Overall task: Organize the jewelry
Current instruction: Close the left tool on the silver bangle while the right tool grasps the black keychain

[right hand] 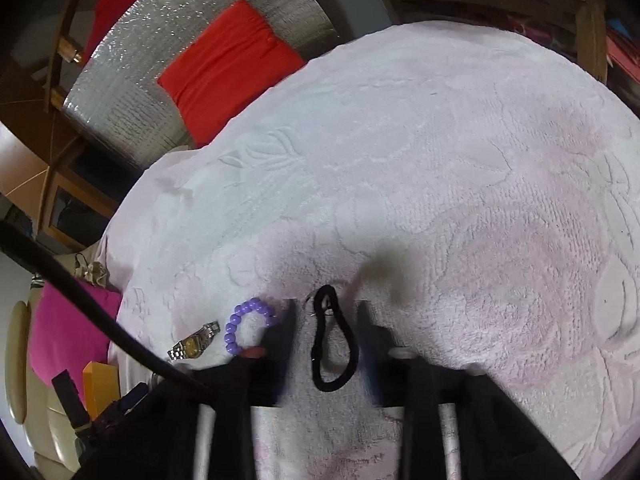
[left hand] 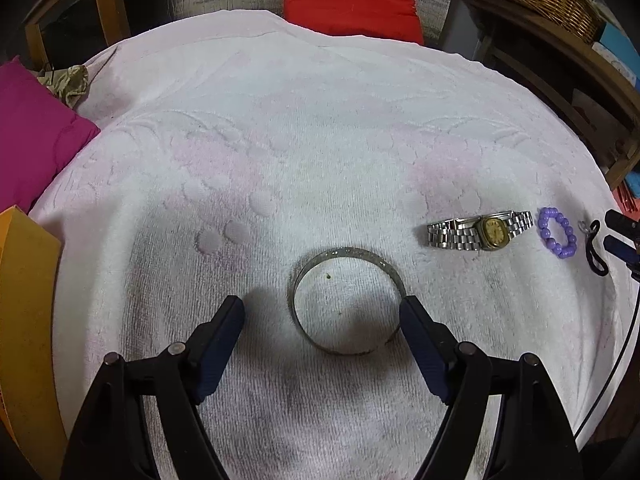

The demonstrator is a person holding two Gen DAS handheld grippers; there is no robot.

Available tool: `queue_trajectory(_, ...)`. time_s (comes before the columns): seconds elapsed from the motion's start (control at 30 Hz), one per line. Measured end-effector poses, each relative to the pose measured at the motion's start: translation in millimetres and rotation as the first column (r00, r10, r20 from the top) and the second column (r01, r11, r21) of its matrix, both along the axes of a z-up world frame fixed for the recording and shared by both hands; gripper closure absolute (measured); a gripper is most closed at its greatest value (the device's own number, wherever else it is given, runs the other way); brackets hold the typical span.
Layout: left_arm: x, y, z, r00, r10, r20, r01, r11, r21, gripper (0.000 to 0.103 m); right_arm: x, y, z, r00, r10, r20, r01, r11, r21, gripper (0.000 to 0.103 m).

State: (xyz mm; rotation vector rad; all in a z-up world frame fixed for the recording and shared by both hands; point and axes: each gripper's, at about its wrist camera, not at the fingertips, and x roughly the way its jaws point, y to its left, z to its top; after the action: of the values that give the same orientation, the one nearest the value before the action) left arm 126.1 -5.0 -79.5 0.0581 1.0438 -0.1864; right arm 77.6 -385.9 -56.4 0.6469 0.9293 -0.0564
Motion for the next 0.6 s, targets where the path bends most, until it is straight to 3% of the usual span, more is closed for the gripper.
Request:
queue_trajectory(0.17, 2, -1, -2, 1.000, 0.000, 0.003, 0.000, 1.000, -0.006, 0.022, 9, 10, -2, 1.000, 0.027, 0.011, -0.026, 0.996, -0.088, 0.050)
queue_trajectory(0.27, 4, 1, 1, 1.000, -0.005, -0.003, 0.004, 1.000, -0.029, 0.022, 19, 22, -12, 0.997, 0.066, -0.033, -0.070, 0.986, -0.153, 0.068)
queue_trajectory(0.37, 5, -1, 5, 1.000, -0.023, -0.003, 0.023, 0.998, -0.056, 0.022, 25, 37, -14, 0.995, 0.082, -0.048, -0.093, 0.949, -0.302, 0.082)
queue_trajectory(0.5, 10, -7, 1, 1.000, -0.024, -0.008, 0.024, 0.999, -0.047, 0.022, 24, 46, -12, 0.995, 0.089, -0.049, -0.101, 0.915, -0.391, 0.092)
queue_trajectory(0.6, 12, -13, -4, 1.000, -0.024, -0.002, 0.024, 0.999, -0.029, 0.022, 20, 42, -8, 0.997, 0.074, -0.029, -0.080, 0.928, -0.365, 0.093)
